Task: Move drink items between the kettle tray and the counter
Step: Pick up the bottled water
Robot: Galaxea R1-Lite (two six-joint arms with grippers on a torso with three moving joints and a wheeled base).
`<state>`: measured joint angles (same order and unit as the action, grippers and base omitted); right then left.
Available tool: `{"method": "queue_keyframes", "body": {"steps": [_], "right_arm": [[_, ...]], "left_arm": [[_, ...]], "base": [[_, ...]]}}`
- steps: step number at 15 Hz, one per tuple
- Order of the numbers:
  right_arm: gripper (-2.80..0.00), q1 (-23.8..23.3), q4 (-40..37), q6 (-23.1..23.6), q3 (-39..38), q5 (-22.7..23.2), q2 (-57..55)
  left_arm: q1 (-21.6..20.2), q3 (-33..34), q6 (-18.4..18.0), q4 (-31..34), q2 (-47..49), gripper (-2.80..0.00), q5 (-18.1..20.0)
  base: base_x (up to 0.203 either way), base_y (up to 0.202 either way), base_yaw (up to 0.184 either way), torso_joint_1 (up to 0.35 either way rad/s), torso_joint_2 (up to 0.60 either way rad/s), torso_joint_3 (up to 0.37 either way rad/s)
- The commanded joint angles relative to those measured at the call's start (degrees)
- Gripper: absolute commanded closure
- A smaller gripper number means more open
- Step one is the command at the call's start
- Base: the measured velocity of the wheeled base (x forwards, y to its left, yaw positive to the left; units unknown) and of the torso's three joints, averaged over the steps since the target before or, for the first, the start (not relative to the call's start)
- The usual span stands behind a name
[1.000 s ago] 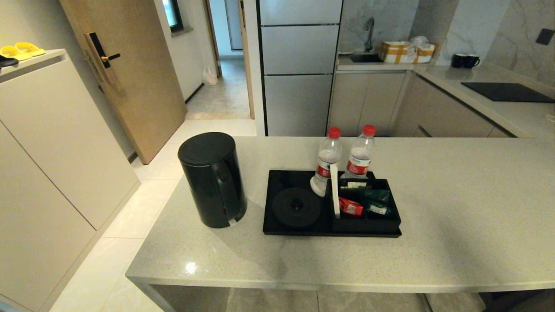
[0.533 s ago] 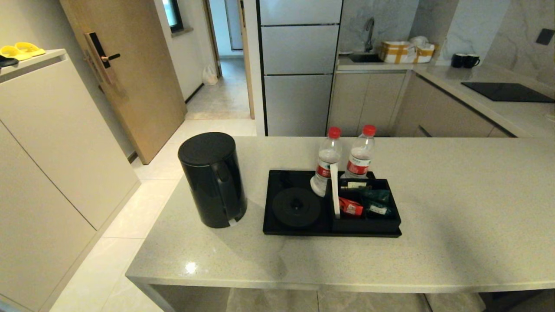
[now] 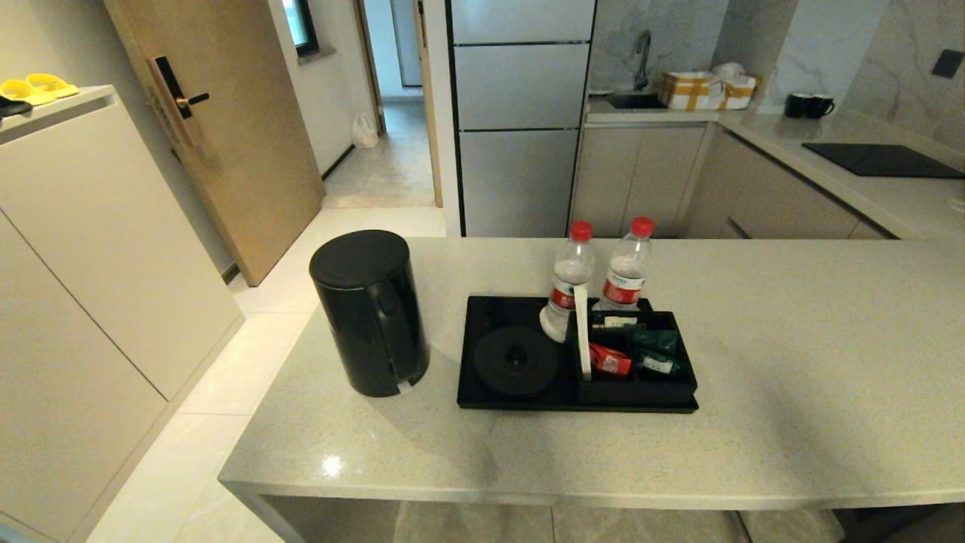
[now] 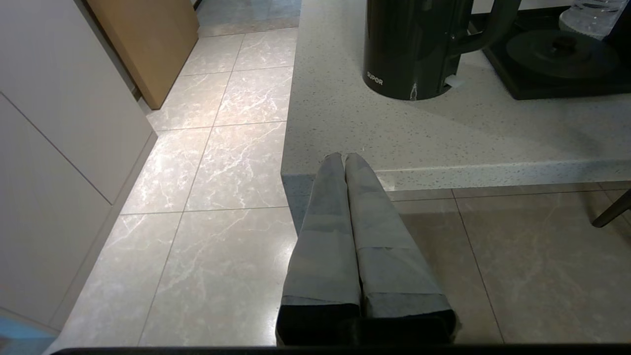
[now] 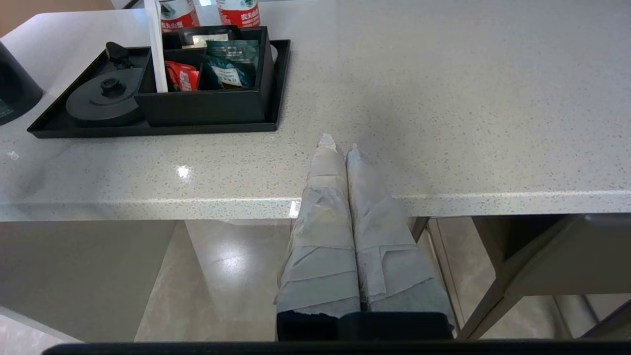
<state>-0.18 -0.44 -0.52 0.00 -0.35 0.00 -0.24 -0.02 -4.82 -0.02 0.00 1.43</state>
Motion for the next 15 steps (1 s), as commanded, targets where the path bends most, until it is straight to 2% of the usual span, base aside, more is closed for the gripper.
{"method": "queue_keyframes", "body": {"steps": [1,15], "right_arm": [[0.00,0.0,0.0,0.0,0.0,0.0,0.1],[0.00,0.0,0.0,0.0,0.1,0.0,0.1]], "left_arm": [[0.0,0.0,0.1,-0.1,0.0,0.00,0.0],[0.0,0.0,0.1,-0.1,0.0,0.00,0.0]], "base": [[0.000,0.000,0.000,0.000,0.00,0.000],[0.000,0.000,0.000,0.000,0.00,0.000]]}}
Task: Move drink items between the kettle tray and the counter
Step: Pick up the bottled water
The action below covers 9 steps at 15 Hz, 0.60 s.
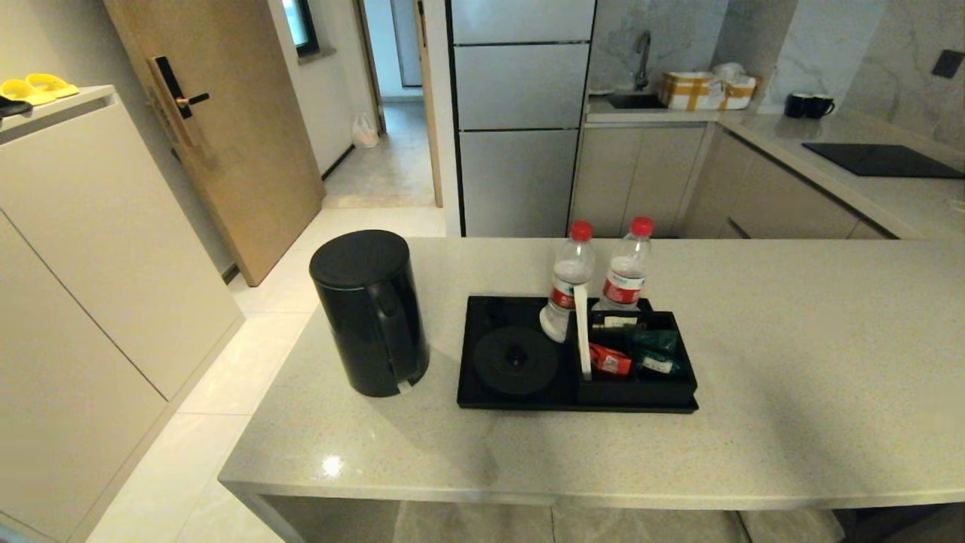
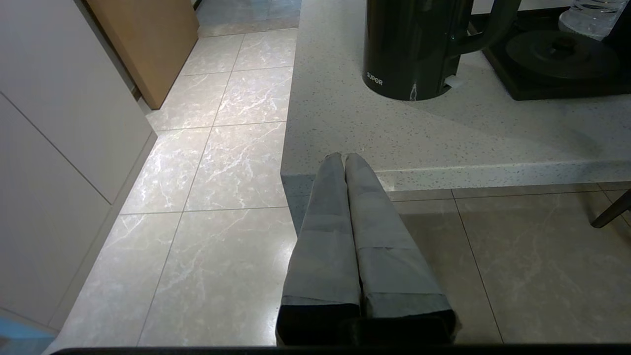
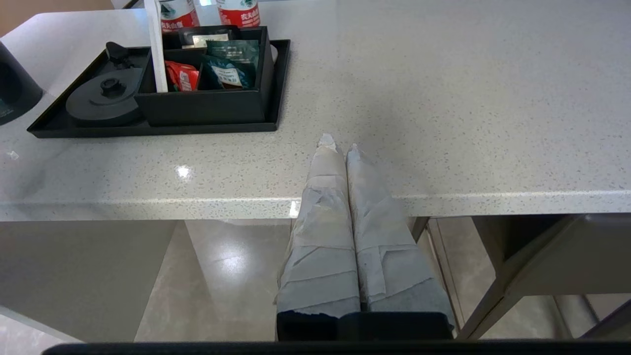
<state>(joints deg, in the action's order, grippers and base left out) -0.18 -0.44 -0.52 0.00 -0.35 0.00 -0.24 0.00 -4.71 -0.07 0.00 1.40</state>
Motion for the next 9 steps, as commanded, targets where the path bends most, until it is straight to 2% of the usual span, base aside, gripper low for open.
{"method": "queue_keyframes", "body": {"steps": [1,9], "right_arm": [[0.00,0.0,-0.1,0.0,0.0,0.0,0.1],[0.00,0.0,0.0,0.0,0.0,0.0,0.1]], "left_arm": [[0.0,0.1,0.0,0.0,0.0,0.00,0.0],[0.0,0.0,0.0,0.0,0.0,0.00,0.0]], "base": [[0.000,0.000,0.000,0.000,0.00,0.000],[0.000,0.000,0.000,0.000,0.00,0.000]]}}
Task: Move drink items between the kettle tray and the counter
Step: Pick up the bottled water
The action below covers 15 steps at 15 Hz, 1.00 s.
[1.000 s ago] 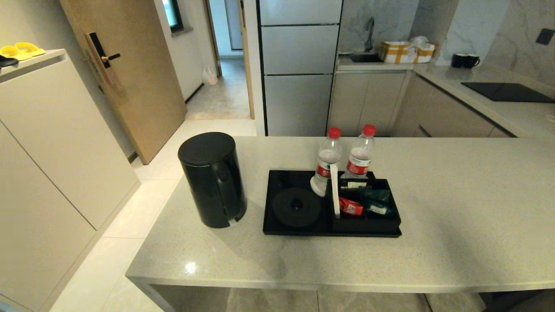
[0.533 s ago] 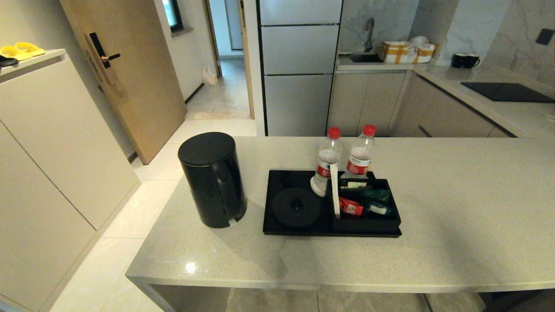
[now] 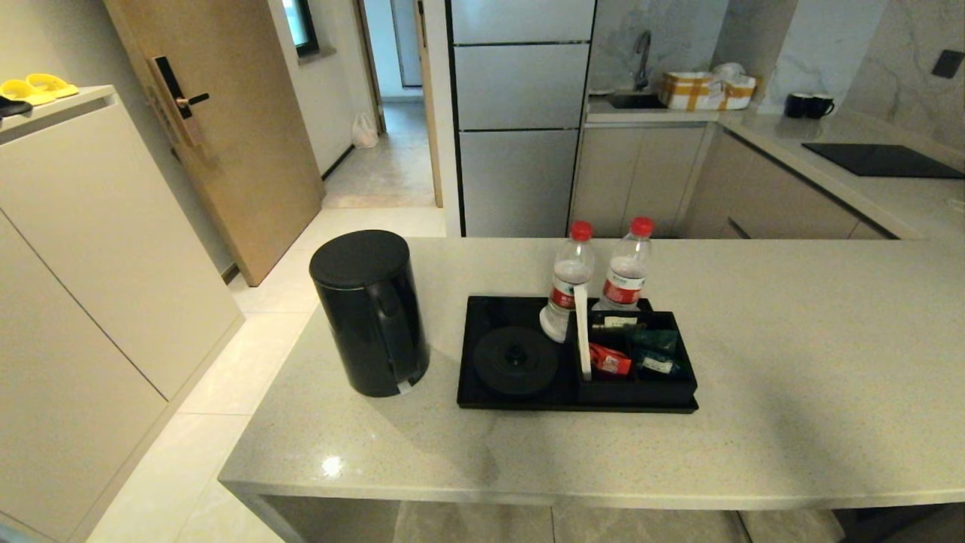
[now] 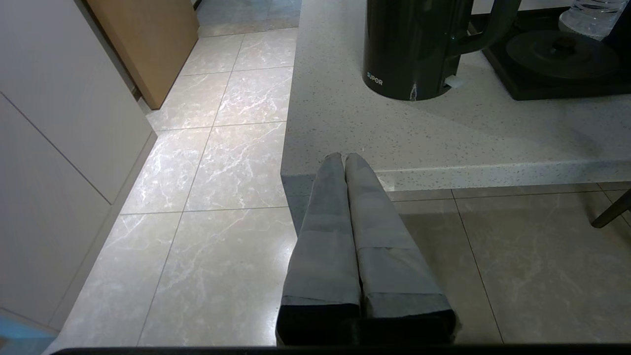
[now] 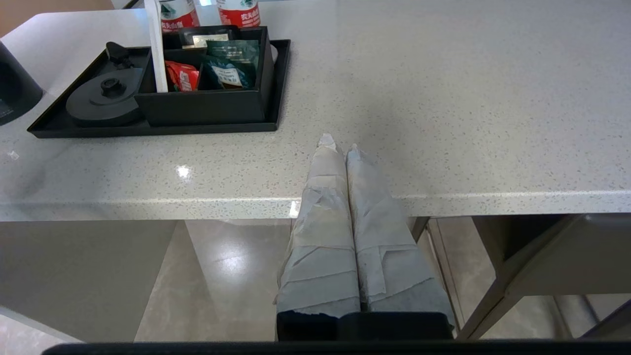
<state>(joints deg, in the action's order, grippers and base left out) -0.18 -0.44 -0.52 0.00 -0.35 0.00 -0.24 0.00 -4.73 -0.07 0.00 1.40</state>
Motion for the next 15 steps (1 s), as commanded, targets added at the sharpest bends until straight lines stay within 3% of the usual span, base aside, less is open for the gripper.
{"method": "queue_keyframes", "body": {"steps": [1,13,15], "right_arm": [[0.00,0.0,0.0,0.0,0.0,0.0,0.1],[0.00,0.0,-0.4,-0.2,0.6,-0.1,0.1],[0.00,0.0,-1.9,-0.9,6.4,-0.3,-1.7]], "left_arm": [[0.0,0.0,0.0,0.0,0.0,0.00,0.0],[0.0,0.0,0.0,0.0,0.0,0.00,0.0],[0.0,0.0,0.0,0.0,0.0,0.00,0.0]], "base": [[0.000,0.000,0.000,0.000,0.00,0.000],[0.000,0.000,0.000,0.000,0.00,0.000],[0.000,0.000,0.000,0.000,0.00,0.000]]}}
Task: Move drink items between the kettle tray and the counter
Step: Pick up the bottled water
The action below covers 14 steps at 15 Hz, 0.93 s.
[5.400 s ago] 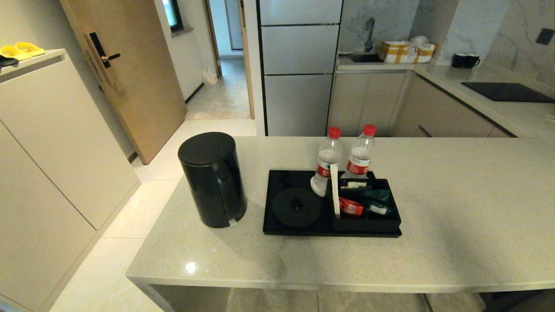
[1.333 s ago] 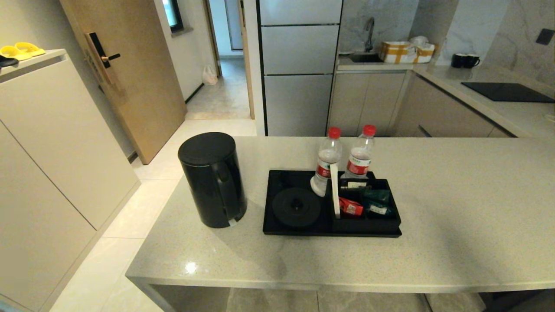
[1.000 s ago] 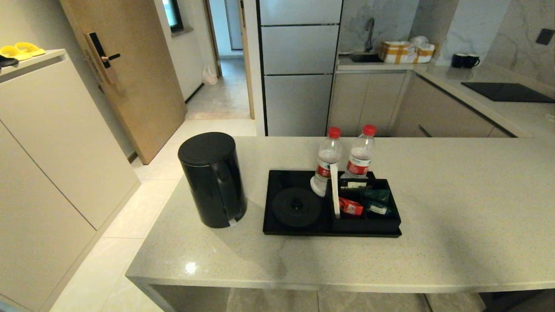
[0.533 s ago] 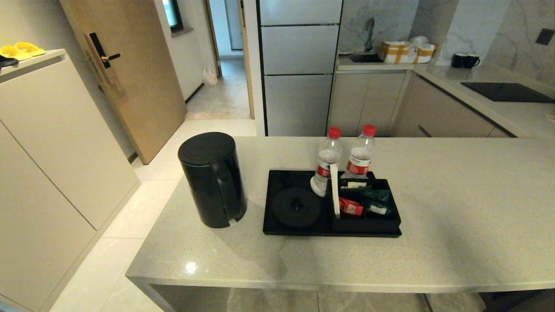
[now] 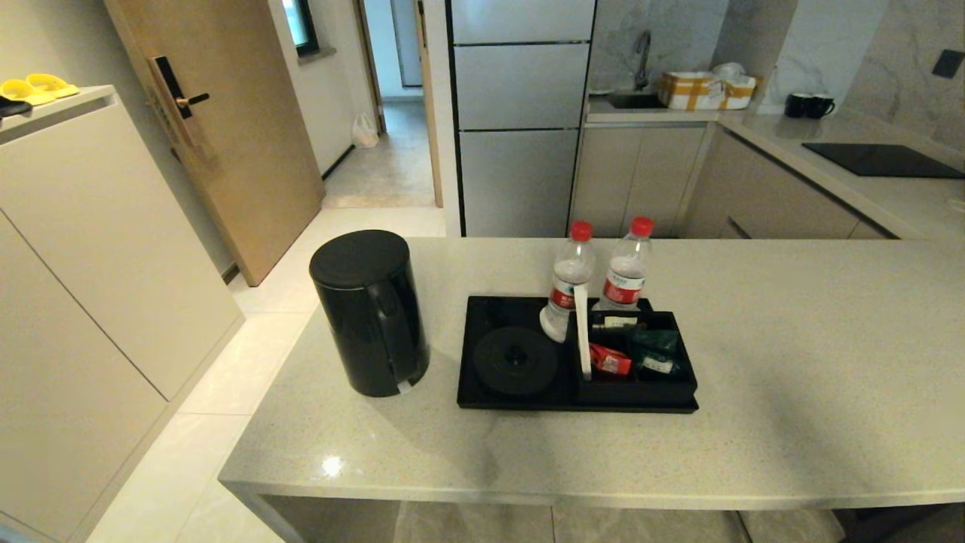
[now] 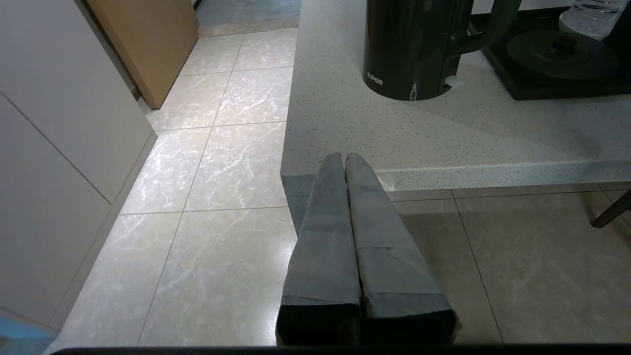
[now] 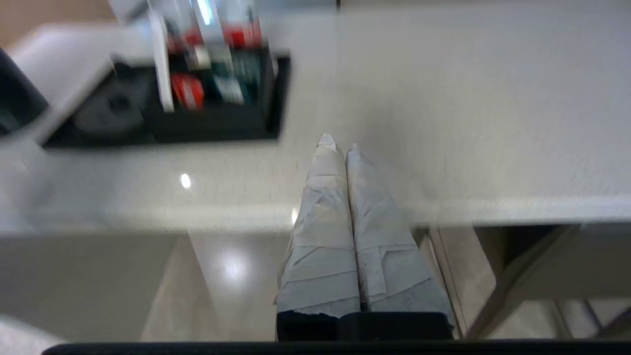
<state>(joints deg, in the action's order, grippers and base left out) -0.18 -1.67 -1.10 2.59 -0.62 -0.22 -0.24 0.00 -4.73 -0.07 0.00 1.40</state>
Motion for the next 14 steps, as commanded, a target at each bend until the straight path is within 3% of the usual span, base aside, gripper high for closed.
{"method": "queue_keyframes", "body": {"steps": [1,4,6,9,14], "right_arm": [[0.00,0.0,-1.6,-1.3,7.9,-0.1,-3.5],[0.00,0.0,-5.8,-3.7,21.6,0.6,-10.9],[0.00,-0.1,-10.4,-6.8,26.6,1.0,-13.6],[0.00,-0.3,-23.5,-10.6,36.5,3.2,-15.6],[0.00,-0.3,-45.4,-19.2,56.7,23.3,-32.1]], "left_arm": [[0.0,0.1,0.0,0.0,0.0,0.00,0.0],[0.0,0.0,0.0,0.0,0.0,0.00,0.0],[0.0,0.0,0.0,0.0,0.0,0.00,0.0],[0.0,0.0,0.0,0.0,0.0,0.00,0.0],[0.0,0.0,0.0,0.0,0.0,0.00,0.0]], "base": [[0.000,0.000,0.000,0.000,0.00,0.000],[0.000,0.000,0.000,0.000,0.00,0.000],[0.000,0.000,0.000,0.000,0.00,0.000],[0.000,0.000,0.000,0.000,0.00,0.000],[0.000,0.000,0.000,0.000,0.00,0.000]]}}
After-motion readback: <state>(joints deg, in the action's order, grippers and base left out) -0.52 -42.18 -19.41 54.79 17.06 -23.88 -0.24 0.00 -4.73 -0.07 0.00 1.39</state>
